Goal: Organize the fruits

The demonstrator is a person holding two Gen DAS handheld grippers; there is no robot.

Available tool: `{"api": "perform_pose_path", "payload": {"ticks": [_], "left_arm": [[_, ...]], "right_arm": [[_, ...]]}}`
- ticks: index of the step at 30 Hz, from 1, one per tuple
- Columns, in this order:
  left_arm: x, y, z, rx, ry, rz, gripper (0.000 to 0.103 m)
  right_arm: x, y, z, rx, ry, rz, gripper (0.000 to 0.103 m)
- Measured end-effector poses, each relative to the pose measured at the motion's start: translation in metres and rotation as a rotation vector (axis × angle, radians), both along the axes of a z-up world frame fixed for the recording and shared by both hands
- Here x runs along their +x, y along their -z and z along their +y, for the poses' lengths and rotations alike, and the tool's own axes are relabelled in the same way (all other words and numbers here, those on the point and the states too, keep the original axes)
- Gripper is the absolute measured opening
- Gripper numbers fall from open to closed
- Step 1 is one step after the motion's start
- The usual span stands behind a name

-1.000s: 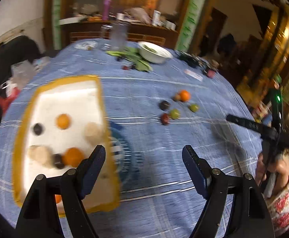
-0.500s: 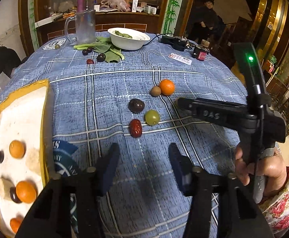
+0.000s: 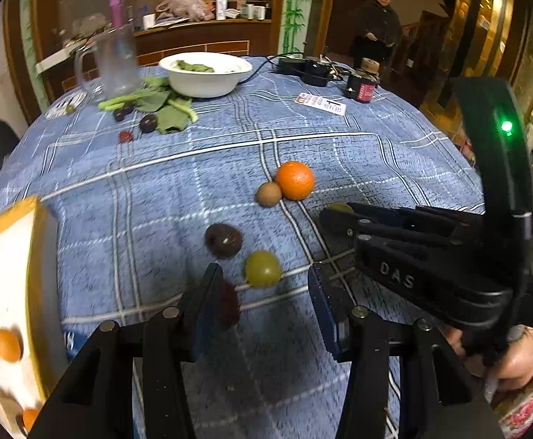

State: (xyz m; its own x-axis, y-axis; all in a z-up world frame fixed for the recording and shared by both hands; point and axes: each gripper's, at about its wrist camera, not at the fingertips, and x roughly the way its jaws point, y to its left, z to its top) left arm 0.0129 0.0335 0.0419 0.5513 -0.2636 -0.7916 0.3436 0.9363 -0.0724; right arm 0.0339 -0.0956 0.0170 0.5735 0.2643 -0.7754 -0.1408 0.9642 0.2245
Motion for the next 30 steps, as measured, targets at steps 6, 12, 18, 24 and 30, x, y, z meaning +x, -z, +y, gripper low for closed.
{"api": "perform_pose_path", "payload": {"ticks": [6, 12, 18, 24, 30], "left_arm": [[0.015, 0.020, -0.018, 0.091, 0.020, 0.024, 0.032], [0.012, 0.025, -0.024, 0.180, 0.010, -0.032, 0.021], [0.003, 0.015, -0.014, 0.114, -0.024, -0.043, 0.021], [-0.009, 0.000, -0.003, 0.020, -0.062, -0.045, 0.021], [-0.017, -0.013, 0.007, -0.035, -0.080, -0.046, 0.021]], "right_arm": [[0.002, 0.001, -0.012, 0.050, 0.025, 0.013, 0.024], [0.003, 0.001, -0.012, 0.049, 0.030, 0.014, 0.024], [0.002, -0.004, -0.016, 0.053, 0.045, -0.002, 0.024], [0.002, -0.007, -0.019, 0.062, 0.053, -0.011, 0.024], [0.002, -0.009, -0.018, 0.056, 0.052, -0.023, 0.024]]}}
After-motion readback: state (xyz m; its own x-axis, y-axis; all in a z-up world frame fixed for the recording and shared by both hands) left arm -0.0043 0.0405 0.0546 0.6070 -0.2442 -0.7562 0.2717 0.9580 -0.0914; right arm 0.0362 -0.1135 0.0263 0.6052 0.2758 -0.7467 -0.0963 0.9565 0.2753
